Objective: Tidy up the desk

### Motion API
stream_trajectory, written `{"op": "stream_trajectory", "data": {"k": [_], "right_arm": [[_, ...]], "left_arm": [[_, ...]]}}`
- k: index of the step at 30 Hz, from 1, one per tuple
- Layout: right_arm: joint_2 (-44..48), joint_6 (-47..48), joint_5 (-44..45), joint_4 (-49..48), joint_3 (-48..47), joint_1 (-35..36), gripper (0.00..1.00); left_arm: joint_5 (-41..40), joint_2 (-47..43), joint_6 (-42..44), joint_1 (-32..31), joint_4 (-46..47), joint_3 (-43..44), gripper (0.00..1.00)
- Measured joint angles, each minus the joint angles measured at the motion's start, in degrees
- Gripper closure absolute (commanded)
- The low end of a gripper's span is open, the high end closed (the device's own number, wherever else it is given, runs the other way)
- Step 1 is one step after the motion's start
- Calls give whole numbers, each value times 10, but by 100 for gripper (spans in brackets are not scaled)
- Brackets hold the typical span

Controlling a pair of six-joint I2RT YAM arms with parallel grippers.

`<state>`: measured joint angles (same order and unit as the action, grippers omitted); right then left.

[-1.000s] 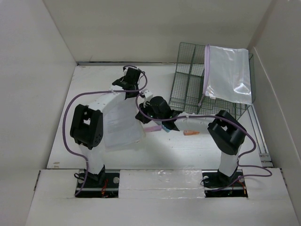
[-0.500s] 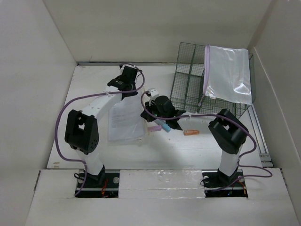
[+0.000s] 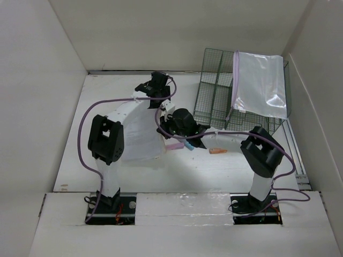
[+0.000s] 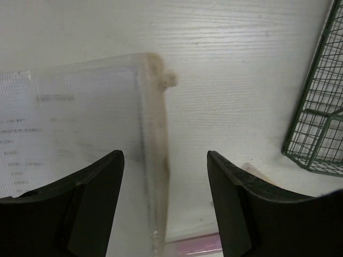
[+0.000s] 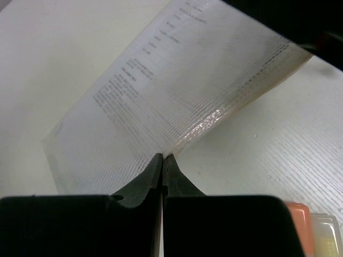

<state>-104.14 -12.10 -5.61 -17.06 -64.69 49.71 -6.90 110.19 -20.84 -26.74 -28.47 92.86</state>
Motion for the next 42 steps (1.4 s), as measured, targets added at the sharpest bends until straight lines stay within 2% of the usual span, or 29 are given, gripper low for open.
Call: {"op": "stream_trajectory", "data": {"k": [3, 4, 6, 8, 10, 14, 17, 21, 23, 27, 32, 36, 42], "right_arm": [[0, 12, 0, 5, -4, 10, 100], [2, 11, 4, 14, -4, 14, 100], [2, 14, 7, 30, -4, 17, 100], [2, 18, 10, 40, -4, 18, 100], [3, 20, 12, 50, -4, 20, 100], [4, 23, 20, 71, -4, 22, 100], [8, 26, 27, 83, -4, 23, 100], [18, 27, 44, 91, 3, 25, 100], [26, 28, 50, 86, 11, 25, 100], [56, 29, 50, 55, 35, 25, 100], [100, 28, 23, 21, 42, 21, 100], [109, 29, 3, 3, 41, 19, 100], [108, 29, 1, 3, 41, 19, 100]], "left_arm": [[-34, 24, 8, -31, -10, 37, 47], [-40, 31, 12, -38, -12, 45, 51], [-67, 35, 14, -41, -13, 49, 70], [-105, 36, 22, -42, -21, 48, 76], [-122, 35, 24, -44, -20, 41, 73], [-162, 33, 29, -45, -30, 29, 51], [-177, 33, 30, -47, -36, 27, 47], [-176, 33, 28, -51, -43, 27, 48], [-162, 33, 25, -52, -43, 25, 52], [-88, 18, 8, -35, -15, -10, 51], [-2, -43, -26, 7, 5, -52, 48], [40, -78, -38, 22, 28, -51, 48], [82, -81, -37, 17, 40, -65, 51]]}}
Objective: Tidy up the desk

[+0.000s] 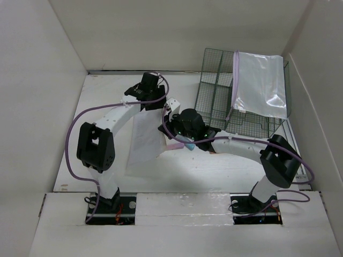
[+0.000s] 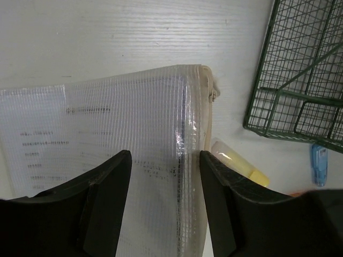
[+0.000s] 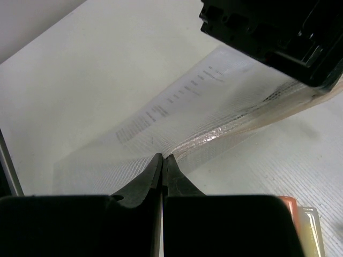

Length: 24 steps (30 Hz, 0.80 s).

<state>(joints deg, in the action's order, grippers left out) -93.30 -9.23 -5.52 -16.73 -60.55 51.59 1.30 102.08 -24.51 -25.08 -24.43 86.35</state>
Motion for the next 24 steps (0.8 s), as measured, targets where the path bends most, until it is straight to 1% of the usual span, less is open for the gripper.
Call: {"op": "stream_trajectory", "data": {"k": [3, 4, 7, 9, 10, 11, 13, 15, 16, 17, 18, 19, 24], "right_arm": [[0, 1, 9, 1, 0, -2, 100], [0, 1, 13, 1, 0, -2, 100], [0, 5, 23, 6, 0, -1, 100], [0, 5, 32, 10, 0, -1, 100], [0, 7, 35, 11, 0, -1, 100], [0, 9, 38, 12, 0, -1, 100], [0, 15, 43, 13, 0, -2, 100], [-1, 20, 45, 13, 0, -2, 100], [-1, 20, 44, 13, 0, -4, 100], [-2, 21, 43, 13, 0, -5, 100], [-2, 22, 42, 13, 0, -6, 100], [-3, 22, 41, 13, 0, -7, 100], [-6, 22, 35, 13, 0, -9, 100]], "left_arm": [[4, 0, 5, 0, 0, -10, 60], [4, 0, 7, 0, 0, -14, 65], [5, -1, 13, 0, 7, -28, 72], [7, -1, 17, 0, 12, -39, 70], [8, -1, 18, 0, 13, -42, 63], [10, -1, 21, 0, 13, -44, 60], [17, -1, 23, 0, 14, -46, 58], [25, -2, 26, 0, 17, -50, 64], [31, -2, 27, 0, 19, -52, 78], [38, -2, 29, 0, 22, -54, 85], [45, -2, 32, 0, 24, -56, 97], [49, -2, 33, 0, 27, -57, 100], [58, -3, 41, 0, 35, -63, 100]]}}
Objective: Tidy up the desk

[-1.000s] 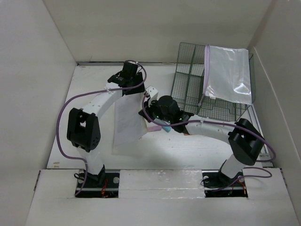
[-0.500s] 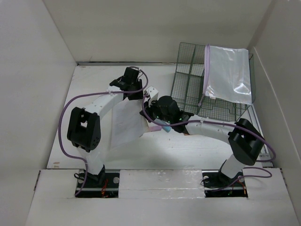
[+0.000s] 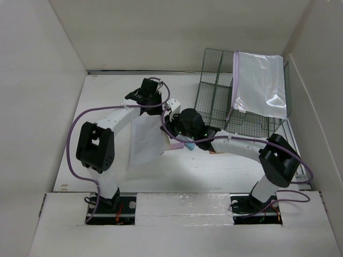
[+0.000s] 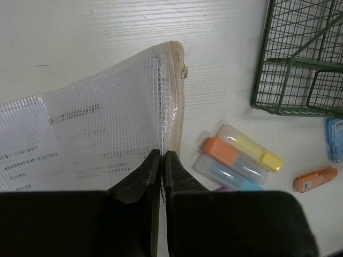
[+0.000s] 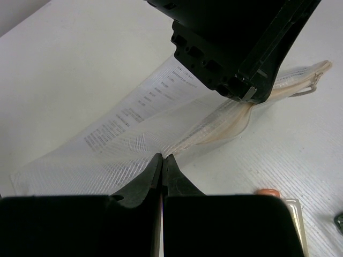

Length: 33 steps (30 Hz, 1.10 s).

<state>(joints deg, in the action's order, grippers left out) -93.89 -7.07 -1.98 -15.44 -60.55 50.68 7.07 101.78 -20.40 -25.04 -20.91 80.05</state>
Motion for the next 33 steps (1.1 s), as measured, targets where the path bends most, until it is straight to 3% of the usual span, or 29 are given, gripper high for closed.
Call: {"op": "stream_trajectory", "data": {"k": [9, 10, 11, 15, 21, 26, 33], "right_arm": [[-2, -26, -26, -15, 19, -2, 100], [-3, -32, -31, -19, 24, -2, 96], [-4, -38, -35, -19, 24, -2, 82], [-31, -56, -37, -31, 38, -15, 48], [-81, -73, -58, -38, 43, -39, 25], [-102, -77, -101, -42, 31, -57, 20], [-133, -78, -169, -52, -15, -49, 23]], "left_arm": [[-39, -66, 4, 1, 31, -65, 100], [-47, -78, 4, 1, 32, -73, 100], [-54, -88, 4, 2, 32, -80, 100], [-68, -110, 3, 4, 30, -101, 100], [-71, -113, 2, 4, 17, -111, 100], [-71, -132, -1, 4, 16, -116, 100], [-63, -163, -9, 4, 18, -118, 100]]}}
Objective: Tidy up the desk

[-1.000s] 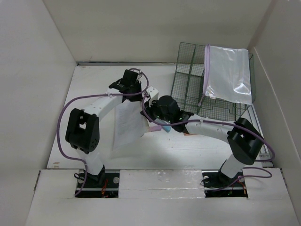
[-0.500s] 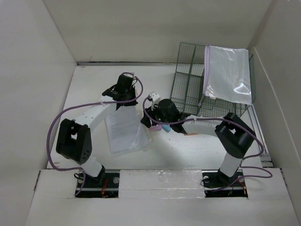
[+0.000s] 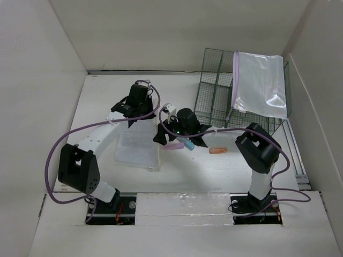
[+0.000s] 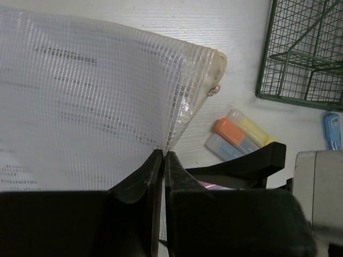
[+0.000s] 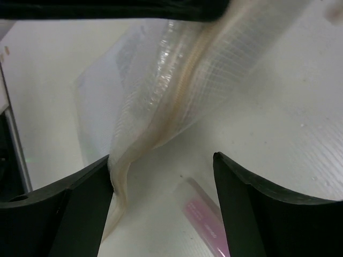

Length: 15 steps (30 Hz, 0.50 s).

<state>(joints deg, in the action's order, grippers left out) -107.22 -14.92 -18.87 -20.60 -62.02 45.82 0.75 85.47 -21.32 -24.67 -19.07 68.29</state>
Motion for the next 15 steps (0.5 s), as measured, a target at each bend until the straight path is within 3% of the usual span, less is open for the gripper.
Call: {"op": "stream_trajectory", "data": {"k": [13, 15], "right_arm": [[-2, -94, -60, -99, 3, 11, 26], [-9, -110, -50, -101, 2, 12, 33]], "left_arm": [[16, -24, -28, -4, 3, -20, 100], [18, -28, -34, -4, 3, -22, 100]]}}
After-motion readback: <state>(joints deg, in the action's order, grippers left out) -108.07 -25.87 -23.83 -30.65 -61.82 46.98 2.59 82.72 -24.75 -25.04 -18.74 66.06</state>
